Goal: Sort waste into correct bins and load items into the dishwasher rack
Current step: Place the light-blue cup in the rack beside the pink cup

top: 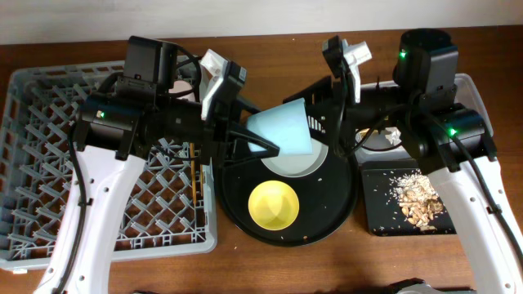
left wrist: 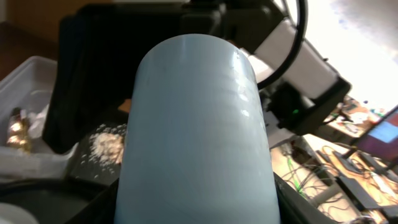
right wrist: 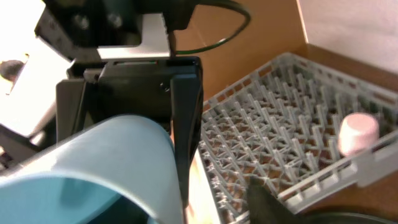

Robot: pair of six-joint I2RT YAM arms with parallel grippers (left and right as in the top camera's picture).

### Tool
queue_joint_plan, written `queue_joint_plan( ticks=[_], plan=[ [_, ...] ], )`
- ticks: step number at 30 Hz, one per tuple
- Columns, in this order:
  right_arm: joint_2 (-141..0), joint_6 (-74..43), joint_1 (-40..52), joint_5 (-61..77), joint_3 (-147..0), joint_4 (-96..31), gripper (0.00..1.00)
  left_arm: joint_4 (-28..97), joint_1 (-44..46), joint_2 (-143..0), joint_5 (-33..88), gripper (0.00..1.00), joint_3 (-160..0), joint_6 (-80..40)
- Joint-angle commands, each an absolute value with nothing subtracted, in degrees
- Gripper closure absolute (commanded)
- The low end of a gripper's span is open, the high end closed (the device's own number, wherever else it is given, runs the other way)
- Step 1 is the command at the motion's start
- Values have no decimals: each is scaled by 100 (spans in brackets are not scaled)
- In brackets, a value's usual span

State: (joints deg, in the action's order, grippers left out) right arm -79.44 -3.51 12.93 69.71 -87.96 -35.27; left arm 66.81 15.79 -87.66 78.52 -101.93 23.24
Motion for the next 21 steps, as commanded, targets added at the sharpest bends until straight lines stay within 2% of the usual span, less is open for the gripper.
queue_joint_plan(
  ticks=[1, 3, 11, 15, 21],
  plan=[
    [-7946, -342, 1111, 6604, -8825, -3651, 25, 6692, 1459, -8757, 6582, 63, -10204, 1931],
    [-7946, -340, 856, 6305, -8825, -3975, 16, 6737, 1337, -8757, 5704, 63, -10204, 1616],
    [-7946, -340, -97, 3660, -8825, -5959, 15, 7214, 1133, -8768, 860, 63, -10169, -239],
    [-7946, -318, -113, 2792, -8814, -6530, 15, 6969, 1133, -8814, 504, 63, -9835, -438],
    [-7946, -314, -115, 2432, -8803, -6845, 16, 6445, 1133, -9102, -462, 63, -9072, -1031]
  ],
)
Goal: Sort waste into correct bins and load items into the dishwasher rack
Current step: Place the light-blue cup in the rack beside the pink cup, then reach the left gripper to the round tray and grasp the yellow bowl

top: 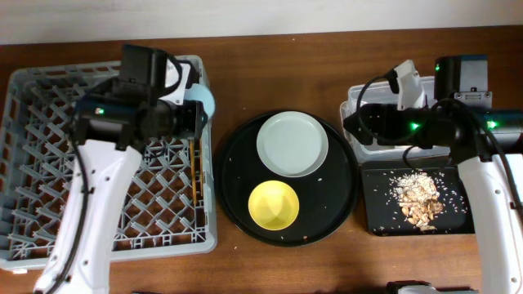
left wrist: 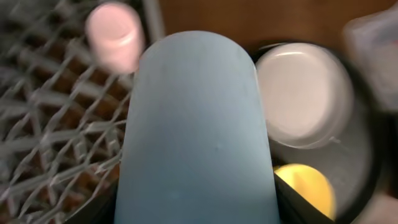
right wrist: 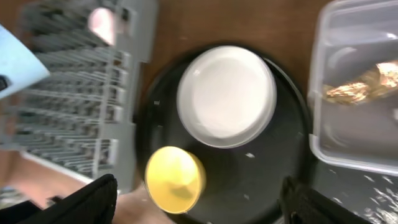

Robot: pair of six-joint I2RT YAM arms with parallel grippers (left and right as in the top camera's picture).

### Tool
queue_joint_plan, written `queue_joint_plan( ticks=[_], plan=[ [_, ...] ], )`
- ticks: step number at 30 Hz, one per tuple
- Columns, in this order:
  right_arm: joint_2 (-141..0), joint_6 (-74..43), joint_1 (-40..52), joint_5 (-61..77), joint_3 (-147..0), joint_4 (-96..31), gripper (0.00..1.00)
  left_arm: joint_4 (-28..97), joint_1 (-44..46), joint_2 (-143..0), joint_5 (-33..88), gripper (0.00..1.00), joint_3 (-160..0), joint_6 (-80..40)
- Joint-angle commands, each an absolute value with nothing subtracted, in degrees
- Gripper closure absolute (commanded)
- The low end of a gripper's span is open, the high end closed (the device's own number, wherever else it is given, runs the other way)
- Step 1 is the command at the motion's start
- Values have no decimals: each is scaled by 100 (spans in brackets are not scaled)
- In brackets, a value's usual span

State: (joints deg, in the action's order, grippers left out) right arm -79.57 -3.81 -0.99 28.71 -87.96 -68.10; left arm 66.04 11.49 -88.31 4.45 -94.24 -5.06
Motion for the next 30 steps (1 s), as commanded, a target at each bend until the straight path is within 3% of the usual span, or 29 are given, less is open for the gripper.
queue_joint_plan(
  ticks=[1, 11, 24, 25, 28, 30],
  plan=[
    [-7946, -314, -115, 2432, -8803, -6842, 15, 6333, 1133, -9203, -454, 64, -8967, -1031],
    [-7946, -169, -115, 2373, -8803, -7000, 16, 6003, 1057, -10112, -648, 63, -8812, -1094],
    [-7946, -167, -115, 2327, -8803, -7096, 16, 6042, 993, -10265, -808, 62, -8809, -1258],
    [-7946, -167, -115, 2327, -8803, -7105, 16, 6047, 993, -10265, -864, 61, -8809, -1262],
    [-7946, -167, -115, 2324, -8803, -7144, 15, 6047, 993, -10265, -888, 31, -8809, -1264],
    [-7946, -167, -115, 2322, -8803, -7142, 13, 6051, 993, -10265, -888, 30, -8809, -1262]
  ],
)
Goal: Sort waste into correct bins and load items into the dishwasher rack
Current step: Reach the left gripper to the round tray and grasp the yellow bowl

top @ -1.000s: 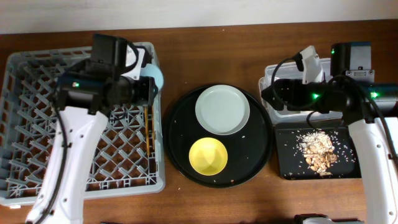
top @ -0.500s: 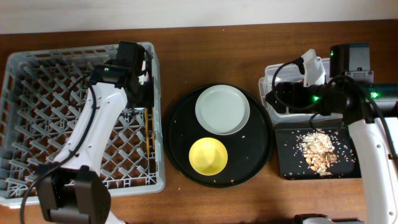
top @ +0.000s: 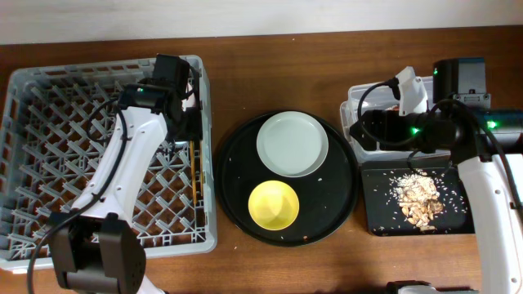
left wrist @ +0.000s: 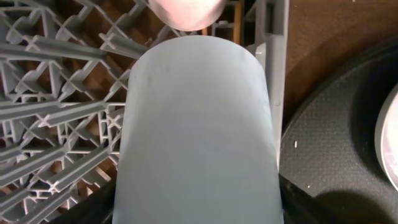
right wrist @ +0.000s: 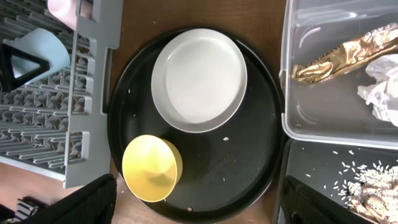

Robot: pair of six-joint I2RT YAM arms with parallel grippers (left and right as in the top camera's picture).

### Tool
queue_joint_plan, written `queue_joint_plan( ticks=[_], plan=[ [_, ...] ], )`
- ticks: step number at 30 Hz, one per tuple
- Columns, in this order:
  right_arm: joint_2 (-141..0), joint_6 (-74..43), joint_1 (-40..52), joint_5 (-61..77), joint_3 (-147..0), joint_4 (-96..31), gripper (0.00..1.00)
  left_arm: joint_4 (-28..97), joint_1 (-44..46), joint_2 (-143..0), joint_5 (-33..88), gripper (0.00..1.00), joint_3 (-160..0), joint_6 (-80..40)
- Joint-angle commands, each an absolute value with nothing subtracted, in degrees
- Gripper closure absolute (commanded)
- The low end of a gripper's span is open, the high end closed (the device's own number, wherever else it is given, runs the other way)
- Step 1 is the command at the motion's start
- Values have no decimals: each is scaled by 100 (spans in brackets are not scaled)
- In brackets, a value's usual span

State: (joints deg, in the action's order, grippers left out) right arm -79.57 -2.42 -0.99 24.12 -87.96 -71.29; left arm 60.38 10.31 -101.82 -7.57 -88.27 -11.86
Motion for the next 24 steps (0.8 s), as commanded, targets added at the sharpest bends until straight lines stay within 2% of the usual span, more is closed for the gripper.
queue_joint_plan(
  ticks=[1, 4, 9, 10, 16, 19, 21, 24],
  plan=[
    [-7946, -167, -115, 2320, -8803, -7144, 13, 6051, 993, -10265, -888, 29, -8809, -1262],
    [-7946, -169, -115, 2233, -8803, -7159, 11, 6053, 993, -10265, -888, 23, -8809, -1262],
    [-7946, -167, -115, 2023, -8803, -7227, 5, 6136, 993, -10237, -788, 23, -8875, -1258],
    [-7946, -169, -115, 2001, -8803, -7227, 0, 6195, 996, -10208, -681, 23, -8932, -1256],
    [-7946, -169, -115, 1673, -8803, -7231, 1, 6534, 1194, -9504, 698, 24, -9129, -1256],
    [-7946, -209, -117, 856, -8803, -7376, 1, 6632, 1678, -9137, 1131, 24, -9129, -1234],
    [-7948, -757, -222, 228, -8803, -7371, 1, 6724, 2259, -9008, 1135, 24, -9124, -1236],
    [-7953, -888, -395, 121, -8803, -7382, 1, 6775, 2961, -9017, 1118, 23, -9102, -1236]
  ],
)
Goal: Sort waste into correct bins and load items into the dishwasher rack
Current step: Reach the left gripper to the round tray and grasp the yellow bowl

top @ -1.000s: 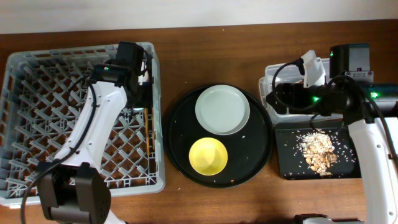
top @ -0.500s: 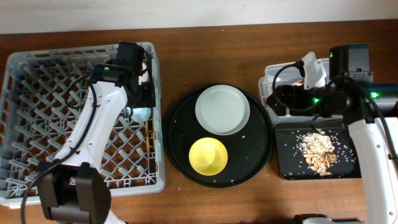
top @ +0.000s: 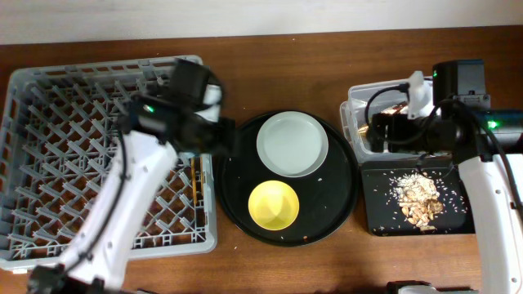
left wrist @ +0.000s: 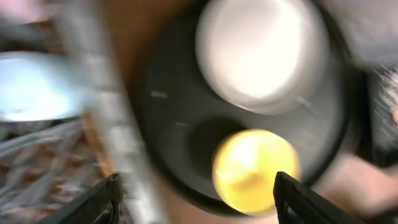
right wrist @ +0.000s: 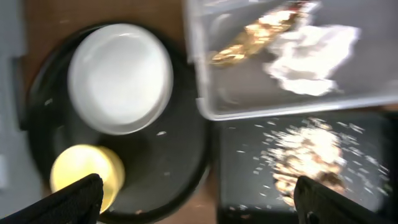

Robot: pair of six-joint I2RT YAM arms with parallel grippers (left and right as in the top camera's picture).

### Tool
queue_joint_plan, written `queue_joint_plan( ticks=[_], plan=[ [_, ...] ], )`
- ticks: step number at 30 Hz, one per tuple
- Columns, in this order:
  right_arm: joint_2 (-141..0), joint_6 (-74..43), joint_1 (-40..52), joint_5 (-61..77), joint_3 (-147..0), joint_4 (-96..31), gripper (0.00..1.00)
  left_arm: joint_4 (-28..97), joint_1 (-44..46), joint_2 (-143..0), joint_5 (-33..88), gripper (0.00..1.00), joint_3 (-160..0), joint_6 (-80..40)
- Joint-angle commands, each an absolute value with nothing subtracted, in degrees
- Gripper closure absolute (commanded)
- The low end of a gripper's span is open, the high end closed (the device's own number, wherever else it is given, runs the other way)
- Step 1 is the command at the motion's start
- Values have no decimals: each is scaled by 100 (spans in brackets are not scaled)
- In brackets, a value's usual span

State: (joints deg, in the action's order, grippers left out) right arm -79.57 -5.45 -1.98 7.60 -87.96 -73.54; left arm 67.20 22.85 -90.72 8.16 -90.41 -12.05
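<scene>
My left gripper [left wrist: 196, 202] is open and empty, hanging over the left part of the black round tray [top: 237, 184]. On the tray lie a white plate [top: 292, 144] and a yellow bowl [top: 273, 205]. A pale blue cup [left wrist: 31, 87] shows blurred in the grey dishwasher rack [top: 49, 122], left of that gripper; in the overhead view my arm hides it. My right gripper [right wrist: 196, 202] is open with nothing in it, up over the gap between the tray and the bins.
A clear bin [right wrist: 205, 93] at the right holds gold foil [right wrist: 255, 37] and crumpled white paper [right wrist: 317, 50]. Below it a black bin [top: 376, 220] holds food scraps [top: 417, 200]. A wooden stick [top: 193, 175] lies in the rack's right edge.
My left gripper was shut on the blue cup low in the rack's right corner. Now it is open and over the tray, with the cup left in the rack. The right gripper has shifted right.
First my left gripper held the blue cup above the tray with the right gripper close against it. Then the left carried the cup over the rack's right corner and the right stood open by the bins. Then the cup was down beside a pink cup, and now it is released.
</scene>
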Motion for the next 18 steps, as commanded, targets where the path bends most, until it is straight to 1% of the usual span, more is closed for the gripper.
queue_joint_plan(
  ticks=[1, 3, 4, 5, 9, 10, 11, 12, 14, 16, 18],
  plan=[
    [-7953, -888, -436, 121, -8803, -7393, 1, 6775, 3306, -9032, 1118, 22, -9096, -1236],
    [-7953, -888, -458, 121, -8803, -7393, 1, 6761, 3719, -9048, 1118, 19, -9096, -1236],
    [-7953, -888, -458, 121, -8803, -7391, 1, 6748, 3955, -9063, 1118, 5, -9096, -1238],
    [-7953, -888, -458, 121, -8803, -7391, 1, 6711, 4217, -9083, 1118, 1, -9096, -1238],
    [-7953, -888, -458, 121, -8803, -7393, 1, 6595, 4781, -9100, 1116, 1, -9096, -1236],
    [-7953, -888, -458, 121, -8803, -7393, 1, 6558, 4915, -9100, 1070, 23, -9096, -1236],
    [-7953, -888, -458, 121, -8803, -7391, 1, 6554, 5026, -9109, 961, 40, -9087, -1240],
    [-7953, -888, -458, 123, -8803, -7391, 1, 6556, 5127, -9118, 882, 50, -9056, -1243],
    [-7953, -888, -458, 121, -8803, -7391, 1, 6534, 5317, -9135, 633, 56, -8873, -1468],
    [-7953, -888, -458, 121, -8803, -7391, 1, 6407, 5507, -9150, 257, 58, -8545, -1815],
    [-7953, -888, -458, 121, -8803, -7391, 1, 6215, 5614, -9168, -91, 58, -8204, -2047]
  ],
)
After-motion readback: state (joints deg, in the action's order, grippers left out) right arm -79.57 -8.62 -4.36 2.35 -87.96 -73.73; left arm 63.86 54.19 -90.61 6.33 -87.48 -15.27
